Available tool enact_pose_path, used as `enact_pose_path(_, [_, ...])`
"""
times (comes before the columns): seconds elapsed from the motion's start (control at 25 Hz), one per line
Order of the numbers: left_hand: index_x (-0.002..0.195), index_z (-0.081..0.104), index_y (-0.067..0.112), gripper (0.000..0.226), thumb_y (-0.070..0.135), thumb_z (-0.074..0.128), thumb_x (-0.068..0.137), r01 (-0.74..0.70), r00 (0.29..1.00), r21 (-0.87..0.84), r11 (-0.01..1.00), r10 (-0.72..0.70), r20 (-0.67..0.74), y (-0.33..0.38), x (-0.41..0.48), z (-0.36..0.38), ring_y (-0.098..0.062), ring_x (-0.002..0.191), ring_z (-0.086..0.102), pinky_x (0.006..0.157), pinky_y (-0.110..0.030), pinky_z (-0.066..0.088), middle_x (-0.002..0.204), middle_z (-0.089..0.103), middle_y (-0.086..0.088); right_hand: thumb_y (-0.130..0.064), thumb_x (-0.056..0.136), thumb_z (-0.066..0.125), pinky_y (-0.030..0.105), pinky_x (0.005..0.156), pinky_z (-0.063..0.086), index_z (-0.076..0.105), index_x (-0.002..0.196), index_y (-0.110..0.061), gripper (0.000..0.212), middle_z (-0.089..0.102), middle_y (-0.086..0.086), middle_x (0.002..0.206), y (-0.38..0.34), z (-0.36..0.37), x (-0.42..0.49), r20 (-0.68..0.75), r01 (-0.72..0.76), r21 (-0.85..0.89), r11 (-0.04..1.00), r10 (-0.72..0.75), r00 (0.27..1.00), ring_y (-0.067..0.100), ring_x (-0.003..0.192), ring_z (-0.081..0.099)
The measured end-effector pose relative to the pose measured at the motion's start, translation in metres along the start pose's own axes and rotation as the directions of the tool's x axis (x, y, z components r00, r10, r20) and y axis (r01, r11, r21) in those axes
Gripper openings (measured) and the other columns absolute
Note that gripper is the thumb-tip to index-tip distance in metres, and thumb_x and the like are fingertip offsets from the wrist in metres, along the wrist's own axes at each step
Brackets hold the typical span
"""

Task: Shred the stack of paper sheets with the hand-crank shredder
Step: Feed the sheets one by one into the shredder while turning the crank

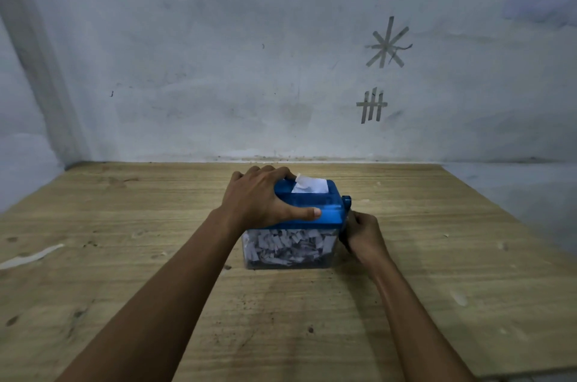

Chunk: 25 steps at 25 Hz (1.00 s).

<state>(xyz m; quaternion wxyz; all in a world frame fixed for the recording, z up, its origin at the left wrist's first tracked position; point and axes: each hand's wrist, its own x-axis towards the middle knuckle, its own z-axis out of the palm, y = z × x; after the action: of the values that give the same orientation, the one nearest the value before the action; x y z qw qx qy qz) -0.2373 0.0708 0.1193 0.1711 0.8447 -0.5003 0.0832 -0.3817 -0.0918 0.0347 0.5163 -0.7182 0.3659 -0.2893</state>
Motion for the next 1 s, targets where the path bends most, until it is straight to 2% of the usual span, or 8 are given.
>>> enact_pose_path(0.16, [0.125, 0.052, 0.042, 0.099, 0.105, 0.036, 0.051, 0.021, 1.0, 0.004, 1.0, -0.021, 0.014, 0.0, 0.001, 0.002, -0.016, 0.115, 0.053, 0.091, -0.039, 0.031, 0.127, 0.06, 0.013, -0.037, 0.107, 0.04, 0.027, 0.055, 0.037, 0.06, 0.069, -0.018, 0.047, 0.055, -0.007, 0.052, 0.0, -0.032, -0.039, 0.107, 0.174, -0.118, 0.978, -0.161, 0.981, 0.004, 0.047, 0.048])
enact_pose_path(0.24, [0.125, 0.052, 0.041, 0.096, 0.103, 0.038, 0.053, 0.012, 1.0, 0.009, 1.0, -0.012, 0.017, 0.001, 0.001, 0.001, -0.016, 0.115, 0.052, 0.089, -0.038, 0.029, 0.127, 0.06, 0.014, -0.035, 0.104, 0.047, 0.028, 0.055, 0.039, 0.063, 0.075, -0.018, 0.038, 0.055, -0.009, 0.055, -0.012, -0.051, -0.053, 0.196, 0.269, -0.209, 0.94, -0.229, 0.953, 0.002, 0.05, 0.048])
enact_pose_path(0.32, [0.124, 0.051, 0.039, 0.094, 0.102, 0.04, 0.055, 0.0, 1.0, 0.003, 1.0, 0.0, 0.018, 0.001, 0.002, -0.001, -0.015, 0.113, 0.052, 0.089, -0.039, 0.029, 0.127, 0.06, 0.014, -0.028, 0.098, 0.061, 0.029, 0.055, 0.042, 0.067, 0.085, -0.022, 0.016, 0.06, -0.009, 0.061, -0.021, -0.065, -0.061, 0.243, 0.353, -0.211, 0.911, -0.301, 0.922, 0.003, 0.055, 0.052])
enact_pose_path(0.36, [0.123, 0.051, 0.039, 0.093, 0.101, 0.042, 0.056, -0.007, 1.0, -0.001, 1.0, 0.007, 0.02, 0.001, 0.003, -0.001, -0.015, 0.111, 0.051, 0.089, -0.039, 0.03, 0.127, 0.061, 0.013, -0.024, 0.094, 0.067, 0.029, 0.055, 0.045, 0.068, 0.091, -0.024, 0.003, 0.063, -0.008, 0.066, -0.026, -0.069, -0.061, 0.239, 0.374, -0.175, 0.911, -0.329, 0.913, 0.005, 0.058, 0.055])
enact_pose_path(0.48, [0.124, 0.05, 0.038, 0.088, 0.099, 0.045, 0.061, -0.035, 0.998, 0.013, 0.999, 0.034, 0.059, 0.001, 0.005, -0.002, -0.014, 0.105, 0.046, 0.089, -0.039, 0.029, 0.128, 0.06, 0.011, -0.015, 0.094, 0.069, 0.025, 0.058, 0.049, 0.066, 0.107, -0.025, 0.017, 0.07, -0.005, 0.082, -0.038, -0.075, -0.055, 0.159, 0.475, -0.063, 0.878, -0.461, 0.873, 0.005, 0.063, 0.059])
enact_pose_path(0.64, [0.124, 0.05, 0.037, 0.092, 0.102, 0.044, 0.058, -0.044, 0.994, 0.014, 0.999, 0.043, 0.1, -0.001, 0.004, -0.004, -0.012, 0.099, 0.041, 0.088, -0.038, 0.028, 0.126, 0.06, 0.011, -0.026, 0.095, 0.063, 0.017, 0.072, 0.051, 0.069, 0.101, -0.018, 0.012, 0.072, -0.013, 0.089, -0.057, -0.075, -0.033, 0.17, 0.607, -0.089, 0.789, -0.589, 0.79, 0.005, 0.083, 0.067])
enact_pose_path(0.84, [0.125, 0.049, 0.04, 0.103, 0.105, 0.031, 0.048, -0.071, 0.994, -0.016, 0.997, 0.072, 0.085, -0.004, 0.001, -0.003, -0.009, 0.1, 0.043, 0.088, -0.037, 0.03, 0.123, 0.058, 0.015, -0.03, 0.105, 0.051, 0.019, 0.048, 0.035, 0.063, 0.079, -0.005, 0.038, 0.057, -0.012, 0.055, -0.08, -0.054, -0.001, 0.156, 0.502, 0.035, 0.864, -0.501, 0.851, 0.003, 0.045, 0.04])
enact_pose_path(1.0, [0.126, 0.049, 0.041, 0.101, 0.105, 0.032, 0.05, -0.073, 0.995, -0.011, 0.997, 0.074, 0.068, -0.005, 0.004, -0.003, -0.009, 0.101, 0.042, 0.088, -0.037, 0.028, 0.124, 0.058, 0.016, -0.044, 0.104, 0.047, 0.025, 0.048, 0.023, 0.057, 0.066, -0.015, 0.049, 0.044, 0.009, 0.058, -0.069, -0.038, 0.037, 0.246, 0.209, 0.081, 0.975, -0.223, 0.943, 0.015, 0.047, 0.028])
